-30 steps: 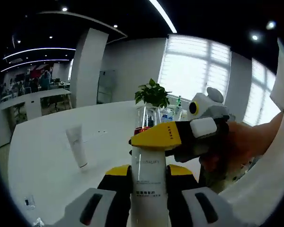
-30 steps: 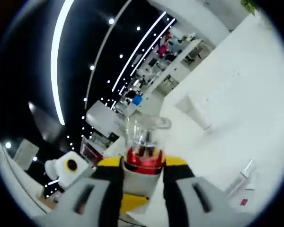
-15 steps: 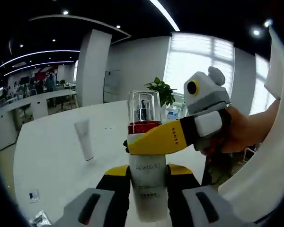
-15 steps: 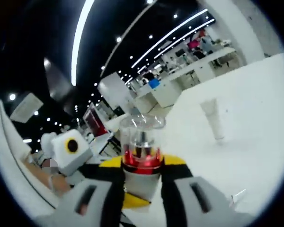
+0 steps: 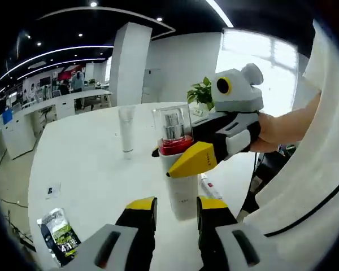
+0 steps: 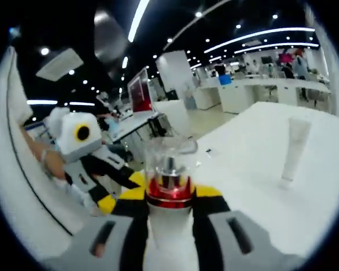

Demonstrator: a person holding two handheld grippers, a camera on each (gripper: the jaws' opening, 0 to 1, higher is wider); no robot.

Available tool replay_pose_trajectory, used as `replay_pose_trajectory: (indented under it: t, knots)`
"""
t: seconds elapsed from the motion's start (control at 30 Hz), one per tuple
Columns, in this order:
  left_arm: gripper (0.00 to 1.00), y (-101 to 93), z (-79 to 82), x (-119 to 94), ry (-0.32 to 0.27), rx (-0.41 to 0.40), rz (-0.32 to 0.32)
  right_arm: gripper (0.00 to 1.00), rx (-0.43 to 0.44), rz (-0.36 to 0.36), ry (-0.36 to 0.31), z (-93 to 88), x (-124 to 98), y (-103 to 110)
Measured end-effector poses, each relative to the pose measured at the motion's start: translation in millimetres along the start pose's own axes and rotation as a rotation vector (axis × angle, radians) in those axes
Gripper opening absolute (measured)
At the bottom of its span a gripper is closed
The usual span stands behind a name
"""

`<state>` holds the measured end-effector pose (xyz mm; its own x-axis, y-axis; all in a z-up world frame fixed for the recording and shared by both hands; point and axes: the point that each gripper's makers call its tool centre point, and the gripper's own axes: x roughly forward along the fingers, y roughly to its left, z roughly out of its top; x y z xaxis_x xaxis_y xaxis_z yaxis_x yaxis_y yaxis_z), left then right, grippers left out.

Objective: Arrange the skincare products in the storage area until every visible bottle or jar stands upright without overlapping.

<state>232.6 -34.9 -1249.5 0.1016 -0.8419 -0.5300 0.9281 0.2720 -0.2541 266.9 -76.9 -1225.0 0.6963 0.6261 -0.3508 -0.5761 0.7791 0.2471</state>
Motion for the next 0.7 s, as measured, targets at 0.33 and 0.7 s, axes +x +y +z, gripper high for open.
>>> replay_pose_trajectory:
  t: [0.33,0.7]
  knots:
    - [0.28,8.6,-26.1,-33.9,-0.026,-0.136,0.077,0.26,-0.176,0.126,0.036,-27.5,30.5,10.6]
    - [0.28,13.6,-32.4,-53.1,-0.04,-0.145,0.126,0.26,-0.273,0.236,0.031,-35.1,54.8,23.8]
